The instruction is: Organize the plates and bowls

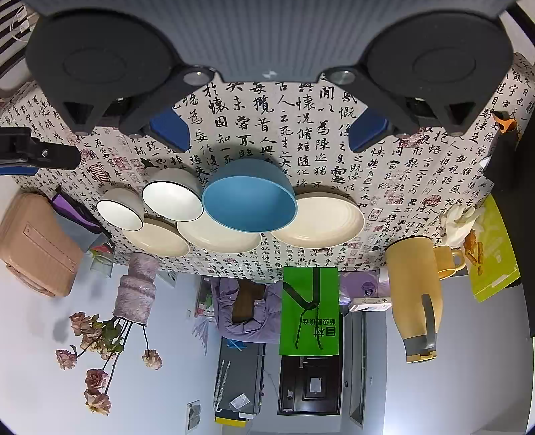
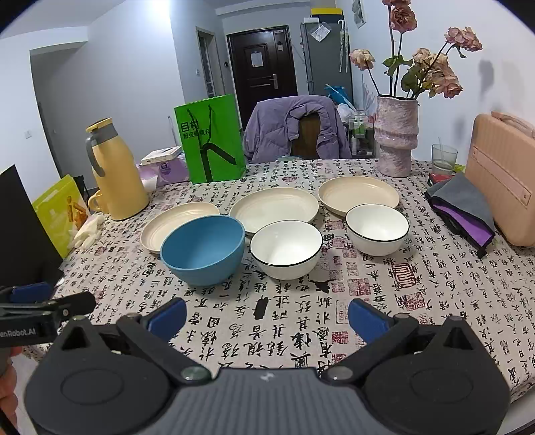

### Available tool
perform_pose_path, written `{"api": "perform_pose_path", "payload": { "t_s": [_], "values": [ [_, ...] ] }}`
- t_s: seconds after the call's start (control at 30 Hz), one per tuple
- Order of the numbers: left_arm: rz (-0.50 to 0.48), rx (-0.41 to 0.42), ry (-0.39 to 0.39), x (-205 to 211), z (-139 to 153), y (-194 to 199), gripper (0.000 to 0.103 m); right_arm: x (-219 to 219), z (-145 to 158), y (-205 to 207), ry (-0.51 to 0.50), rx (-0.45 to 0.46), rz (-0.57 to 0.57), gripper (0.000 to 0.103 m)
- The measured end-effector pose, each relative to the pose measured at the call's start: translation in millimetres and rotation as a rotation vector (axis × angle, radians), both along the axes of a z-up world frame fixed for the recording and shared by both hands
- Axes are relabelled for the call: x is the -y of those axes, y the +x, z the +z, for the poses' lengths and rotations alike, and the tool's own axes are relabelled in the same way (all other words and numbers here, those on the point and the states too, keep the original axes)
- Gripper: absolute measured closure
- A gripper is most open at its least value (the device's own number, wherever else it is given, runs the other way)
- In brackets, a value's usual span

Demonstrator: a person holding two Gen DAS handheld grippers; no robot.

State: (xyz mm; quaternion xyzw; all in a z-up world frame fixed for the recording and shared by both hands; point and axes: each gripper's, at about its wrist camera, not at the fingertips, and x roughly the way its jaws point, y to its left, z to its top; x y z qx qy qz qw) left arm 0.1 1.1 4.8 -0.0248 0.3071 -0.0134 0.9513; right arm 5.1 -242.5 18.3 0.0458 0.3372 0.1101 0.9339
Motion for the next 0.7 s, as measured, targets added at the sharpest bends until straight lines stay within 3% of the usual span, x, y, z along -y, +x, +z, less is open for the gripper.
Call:
{"api": "perform_pose_path", "payload": {
  "t_s": [0.7],
  "values": [
    [-0.001, 0.000, -0.001, 1.5, 0.8, 0.2, 0.000, 1.2, -1.4, 0.1, -0.002, 0.002, 0.000, 0.000]
  ]
}}
